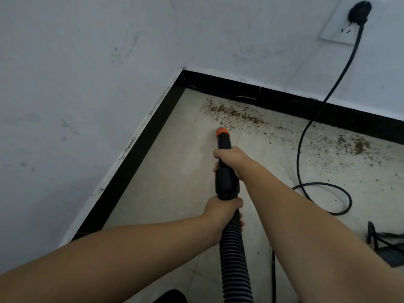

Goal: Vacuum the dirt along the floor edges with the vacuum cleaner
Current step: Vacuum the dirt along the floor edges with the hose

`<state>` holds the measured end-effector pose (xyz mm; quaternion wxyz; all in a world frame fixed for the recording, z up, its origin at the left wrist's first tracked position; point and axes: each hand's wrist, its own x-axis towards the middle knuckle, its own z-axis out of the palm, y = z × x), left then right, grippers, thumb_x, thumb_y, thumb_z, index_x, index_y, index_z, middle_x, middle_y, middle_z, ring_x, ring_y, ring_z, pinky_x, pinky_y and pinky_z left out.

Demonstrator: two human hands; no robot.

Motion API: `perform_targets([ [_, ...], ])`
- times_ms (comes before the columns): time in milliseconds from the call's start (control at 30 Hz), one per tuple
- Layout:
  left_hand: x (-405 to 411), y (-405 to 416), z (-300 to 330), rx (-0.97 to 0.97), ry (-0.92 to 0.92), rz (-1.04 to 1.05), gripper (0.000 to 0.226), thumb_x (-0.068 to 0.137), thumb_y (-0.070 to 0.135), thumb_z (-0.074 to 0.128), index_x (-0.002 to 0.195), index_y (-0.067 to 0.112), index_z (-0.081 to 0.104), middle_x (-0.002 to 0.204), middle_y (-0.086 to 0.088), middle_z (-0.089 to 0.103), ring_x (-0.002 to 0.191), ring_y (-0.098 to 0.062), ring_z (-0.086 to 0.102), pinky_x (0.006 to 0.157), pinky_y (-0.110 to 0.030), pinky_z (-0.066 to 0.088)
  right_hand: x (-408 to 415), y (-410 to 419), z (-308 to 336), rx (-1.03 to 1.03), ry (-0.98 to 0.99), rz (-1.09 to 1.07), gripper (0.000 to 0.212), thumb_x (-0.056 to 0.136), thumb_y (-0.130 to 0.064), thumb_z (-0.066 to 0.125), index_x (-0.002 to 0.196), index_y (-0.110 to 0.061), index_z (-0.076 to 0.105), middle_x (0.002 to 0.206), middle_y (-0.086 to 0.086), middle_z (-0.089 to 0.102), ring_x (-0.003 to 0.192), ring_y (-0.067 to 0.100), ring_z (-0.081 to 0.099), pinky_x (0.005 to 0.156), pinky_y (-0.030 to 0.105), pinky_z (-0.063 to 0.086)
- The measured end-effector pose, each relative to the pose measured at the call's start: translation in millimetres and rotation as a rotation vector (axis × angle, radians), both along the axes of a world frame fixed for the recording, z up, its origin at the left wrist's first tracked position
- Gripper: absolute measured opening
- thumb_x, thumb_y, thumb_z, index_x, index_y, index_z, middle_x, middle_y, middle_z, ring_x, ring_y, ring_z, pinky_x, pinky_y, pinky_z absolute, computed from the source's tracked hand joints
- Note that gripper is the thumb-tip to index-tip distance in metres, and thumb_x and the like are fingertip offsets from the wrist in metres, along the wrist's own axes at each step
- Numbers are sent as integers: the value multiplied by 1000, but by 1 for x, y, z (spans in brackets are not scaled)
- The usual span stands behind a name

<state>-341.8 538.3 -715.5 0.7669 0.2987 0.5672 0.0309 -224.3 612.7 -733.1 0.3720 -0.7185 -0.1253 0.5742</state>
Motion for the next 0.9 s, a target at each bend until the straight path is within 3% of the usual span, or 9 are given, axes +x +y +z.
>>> perform_targets([
  [133, 23, -21, 2, -38, -42, -108, 12, 86, 5, 61, 95, 3, 53, 67, -11, 55, 49, -21, 54, 52, -29, 51, 33, -36, 3, -32, 3, -106, 24, 86, -5, 59, 106, -2, 47, 64, 12, 56, 42, 21, 58, 41, 25, 50],
  [267, 43, -33, 5, -50, -59, -189, 11, 84, 5, 61, 92, 4, 53, 69, -11, 55, 52, -22, 54, 54, -29, 50, 60, -59, 2, -59, 8, -197, 22, 85, -6, 60, 104, -2, 49, 63, 12, 57, 47, 23, 59, 50, 32, 51],
  [433, 43, -20, 4, -38, -85, -182, 8, 86, 6, 61, 89, 6, 54, 67, -9, 55, 50, -19, 54, 53, -28, 50, 66, -50, 0, -56, -14, -244, 25, 85, -7, 60, 106, -3, 48, 64, 12, 58, 43, 20, 60, 44, 28, 51],
  [900, 4, 17, -11, 2, -38, 105, 8, 88, 4, 61, 89, 5, 53, 64, -10, 54, 45, -20, 53, 50, -29, 49, 3, 25, -8, 7, -5, 24, 30, 86, -5, 59, 112, -2, 45, 67, 13, 55, 43, 22, 57, 40, 25, 49],
])
